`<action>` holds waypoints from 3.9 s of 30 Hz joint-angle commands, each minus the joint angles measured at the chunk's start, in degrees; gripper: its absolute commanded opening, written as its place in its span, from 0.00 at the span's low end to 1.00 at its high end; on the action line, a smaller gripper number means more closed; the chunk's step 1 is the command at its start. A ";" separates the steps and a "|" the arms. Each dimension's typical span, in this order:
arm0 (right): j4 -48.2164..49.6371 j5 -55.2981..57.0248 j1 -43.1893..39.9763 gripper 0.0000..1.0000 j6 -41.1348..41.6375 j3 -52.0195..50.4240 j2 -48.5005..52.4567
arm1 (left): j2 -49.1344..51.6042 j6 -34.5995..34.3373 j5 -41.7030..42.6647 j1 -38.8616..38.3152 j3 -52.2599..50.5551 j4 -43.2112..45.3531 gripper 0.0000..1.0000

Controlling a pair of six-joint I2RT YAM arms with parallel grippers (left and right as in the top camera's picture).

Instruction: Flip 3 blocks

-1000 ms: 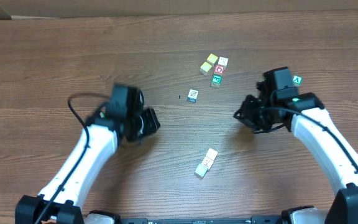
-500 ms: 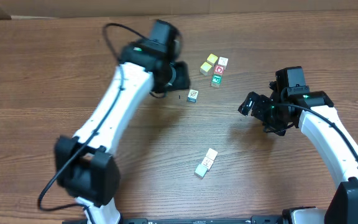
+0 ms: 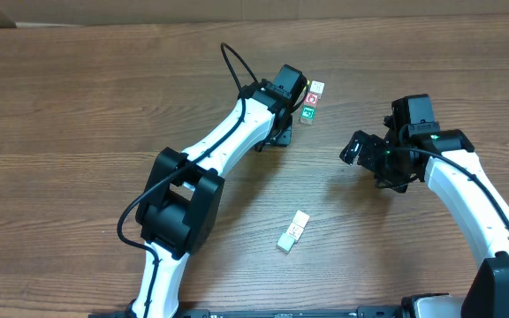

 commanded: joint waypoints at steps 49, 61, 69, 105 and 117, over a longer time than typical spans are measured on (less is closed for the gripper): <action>0.31 0.55 -0.02 1.00 -0.66 0.57 0.17 | 3.87 0.09 8.26 2.43 1.42 5.79 0.30; 0.31 0.55 -0.02 1.00 -0.66 0.57 0.17 | 1.27 1.62 8.87 2.29 1.90 -9.97 0.22; 0.33 0.55 -0.02 1.00 -0.66 0.57 0.17 | -2.38 0.50 8.63 -2.38 1.86 -27.61 0.28; 0.31 0.55 -0.02 1.00 -0.66 0.57 0.17 | -39.06 -25.86 11.13 -20.92 -49.00 -3.23 0.26; 0.31 0.55 -0.02 1.00 -0.66 0.57 0.17 | -38.75 -21.27 10.36 -25.03 -51.23 5.27 0.26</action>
